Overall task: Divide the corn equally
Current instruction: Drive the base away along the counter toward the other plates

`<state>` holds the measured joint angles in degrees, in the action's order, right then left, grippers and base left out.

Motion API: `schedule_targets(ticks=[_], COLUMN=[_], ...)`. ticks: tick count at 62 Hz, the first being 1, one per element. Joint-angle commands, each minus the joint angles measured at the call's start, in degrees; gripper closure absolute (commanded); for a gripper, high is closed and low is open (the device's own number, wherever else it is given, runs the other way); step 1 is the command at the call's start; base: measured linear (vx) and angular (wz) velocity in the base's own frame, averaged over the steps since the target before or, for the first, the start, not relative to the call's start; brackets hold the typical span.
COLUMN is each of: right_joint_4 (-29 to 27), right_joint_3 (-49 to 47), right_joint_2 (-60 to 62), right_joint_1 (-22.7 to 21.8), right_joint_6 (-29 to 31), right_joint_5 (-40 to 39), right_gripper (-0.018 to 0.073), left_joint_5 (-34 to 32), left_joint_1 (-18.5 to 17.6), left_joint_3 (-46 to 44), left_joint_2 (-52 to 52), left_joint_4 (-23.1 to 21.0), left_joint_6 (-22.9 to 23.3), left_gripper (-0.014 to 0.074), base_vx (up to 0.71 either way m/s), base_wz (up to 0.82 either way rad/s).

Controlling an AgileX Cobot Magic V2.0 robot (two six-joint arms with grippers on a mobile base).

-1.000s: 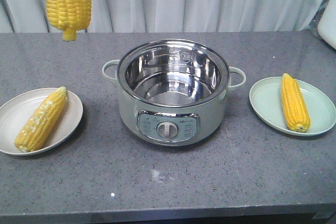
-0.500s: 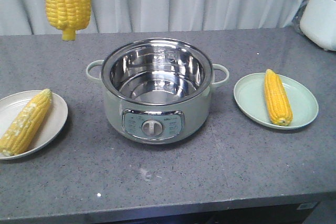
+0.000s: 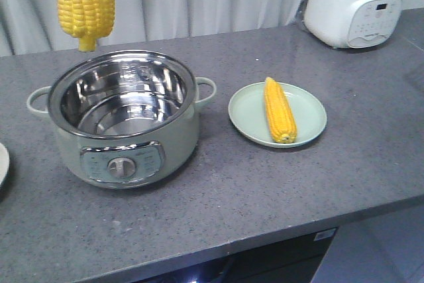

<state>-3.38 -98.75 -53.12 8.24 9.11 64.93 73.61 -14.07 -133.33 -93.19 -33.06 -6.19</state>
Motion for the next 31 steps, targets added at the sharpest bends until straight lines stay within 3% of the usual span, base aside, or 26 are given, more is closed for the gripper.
schedule_targets(ticks=[1,31], right_joint_4=[0.21,0.21], right_joint_3=[-0.88,-0.88], right_joint_2=[-0.26,-0.26], right_joint_1=[-0.36,-0.36], right_joint_6=[0.20,0.20], right_joint_5=[-5.03,-5.05], right_gripper=[0.0564,0.0564], left_joint_5=[-1.87,-1.87], left_joint_1=[-0.12,-0.12], left_joint_3=[-1.28,-1.28], left_joint_2=[2.17,2.17], left_joint_4=[-2.28,-2.28], left_joint_6=[0.72,0.72], left_gripper=[0.0603,0.0603], base_vx=[0.00,0.00], base_wz=[-0.39,-0.38])
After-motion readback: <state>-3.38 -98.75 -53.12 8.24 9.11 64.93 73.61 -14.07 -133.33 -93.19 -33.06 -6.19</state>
